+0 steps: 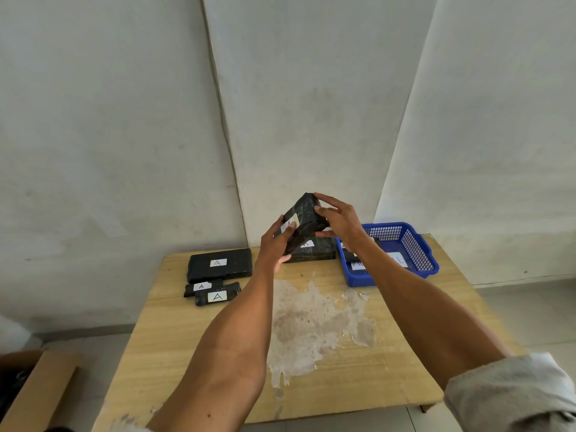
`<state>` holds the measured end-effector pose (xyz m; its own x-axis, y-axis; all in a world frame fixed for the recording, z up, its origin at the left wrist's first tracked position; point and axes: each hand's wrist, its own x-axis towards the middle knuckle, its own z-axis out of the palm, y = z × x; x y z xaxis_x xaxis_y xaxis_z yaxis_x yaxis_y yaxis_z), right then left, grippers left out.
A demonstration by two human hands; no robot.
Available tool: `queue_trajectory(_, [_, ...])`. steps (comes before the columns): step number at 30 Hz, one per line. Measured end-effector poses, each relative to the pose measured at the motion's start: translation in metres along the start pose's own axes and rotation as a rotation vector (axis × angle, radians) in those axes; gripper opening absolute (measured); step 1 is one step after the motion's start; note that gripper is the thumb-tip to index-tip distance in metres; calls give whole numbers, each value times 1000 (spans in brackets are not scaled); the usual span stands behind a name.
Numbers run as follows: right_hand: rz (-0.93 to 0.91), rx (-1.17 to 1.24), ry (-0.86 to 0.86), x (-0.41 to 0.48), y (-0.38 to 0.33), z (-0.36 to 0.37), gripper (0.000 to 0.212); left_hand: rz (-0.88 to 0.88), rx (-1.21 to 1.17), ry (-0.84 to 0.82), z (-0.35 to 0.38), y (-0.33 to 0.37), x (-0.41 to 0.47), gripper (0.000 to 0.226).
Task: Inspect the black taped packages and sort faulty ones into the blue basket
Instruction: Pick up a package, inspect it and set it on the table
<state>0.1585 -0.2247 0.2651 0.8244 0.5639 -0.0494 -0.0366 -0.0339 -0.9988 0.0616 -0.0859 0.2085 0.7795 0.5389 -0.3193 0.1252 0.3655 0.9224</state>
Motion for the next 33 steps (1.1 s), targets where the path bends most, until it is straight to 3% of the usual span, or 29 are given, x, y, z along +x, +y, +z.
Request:
queue_trajectory(19, [-23,34,-81,-1,9,-1,45,37,-41,65,-3,-1,3,63])
queue_trajectory(25, [13,-14,10,6,18,-1,67,140,-46,232,-8,1,9,97])
queue_trajectory(27, [44,-26,29,8,22,-5,65,139,-62,315,-12,5,8,90])
queue_trajectory(31, [88,-31,51,12,29,-8,64,202,69,332,-22,6,11,45])
queue_trajectory(33, [112,-38,58,12,33,-7,65,208,76,347,-22,7,9,42])
